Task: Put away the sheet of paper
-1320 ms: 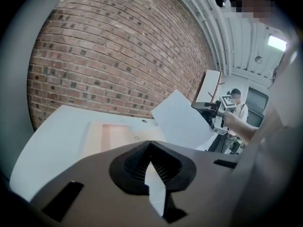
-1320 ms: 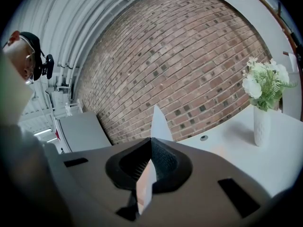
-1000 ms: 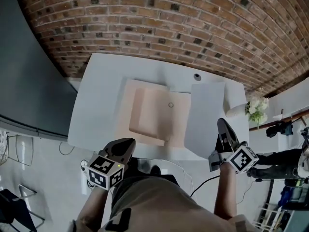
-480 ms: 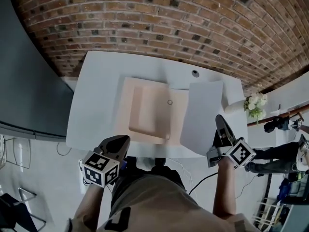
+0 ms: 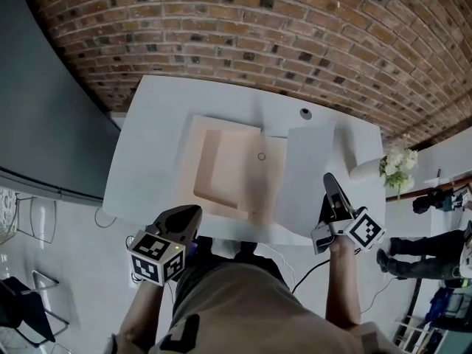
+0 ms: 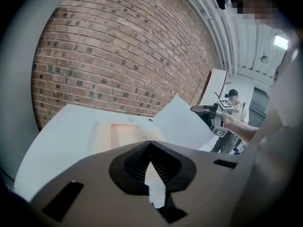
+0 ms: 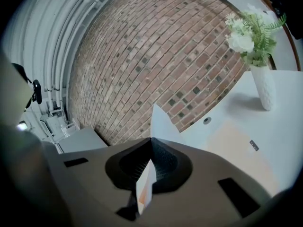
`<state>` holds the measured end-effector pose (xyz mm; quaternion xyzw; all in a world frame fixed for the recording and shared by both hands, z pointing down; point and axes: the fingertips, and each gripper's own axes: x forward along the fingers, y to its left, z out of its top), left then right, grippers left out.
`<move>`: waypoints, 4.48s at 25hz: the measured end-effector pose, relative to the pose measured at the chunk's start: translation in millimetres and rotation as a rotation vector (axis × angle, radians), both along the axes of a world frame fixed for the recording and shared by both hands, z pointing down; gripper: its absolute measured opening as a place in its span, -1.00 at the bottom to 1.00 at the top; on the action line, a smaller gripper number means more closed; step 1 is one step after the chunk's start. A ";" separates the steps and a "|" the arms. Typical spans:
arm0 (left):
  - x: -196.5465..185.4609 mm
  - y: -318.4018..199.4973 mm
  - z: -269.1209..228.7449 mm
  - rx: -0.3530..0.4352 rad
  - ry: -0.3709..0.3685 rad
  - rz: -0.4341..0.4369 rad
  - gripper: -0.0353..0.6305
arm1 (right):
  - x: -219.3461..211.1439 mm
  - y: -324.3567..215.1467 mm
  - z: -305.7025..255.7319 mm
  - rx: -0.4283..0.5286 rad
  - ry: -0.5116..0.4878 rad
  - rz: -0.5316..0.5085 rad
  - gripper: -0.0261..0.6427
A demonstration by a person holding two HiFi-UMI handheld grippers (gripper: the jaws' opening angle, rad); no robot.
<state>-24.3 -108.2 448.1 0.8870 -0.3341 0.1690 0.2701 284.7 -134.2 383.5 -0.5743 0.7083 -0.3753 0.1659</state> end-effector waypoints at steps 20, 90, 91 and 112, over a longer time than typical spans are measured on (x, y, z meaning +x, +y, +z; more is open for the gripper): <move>-9.9 13.2 -8.3 0.024 -0.029 -0.099 -0.85 | -13.8 -19.5 35.5 -0.073 -0.214 -0.062 -0.85; -32.1 2.9 3.9 -0.002 -0.054 -0.132 -0.85 | -10.4 -53.2 183.9 -0.288 -0.314 0.075 -0.85; -32.8 3.1 4.6 -0.003 -0.055 -0.133 -0.85 | -10.7 -55.3 186.1 -0.287 -0.317 0.079 -0.85; -47.5 -3.1 8.9 -0.016 -0.056 -0.136 -0.85 | -51.3 -70.4 207.4 -0.344 -0.355 0.073 -0.85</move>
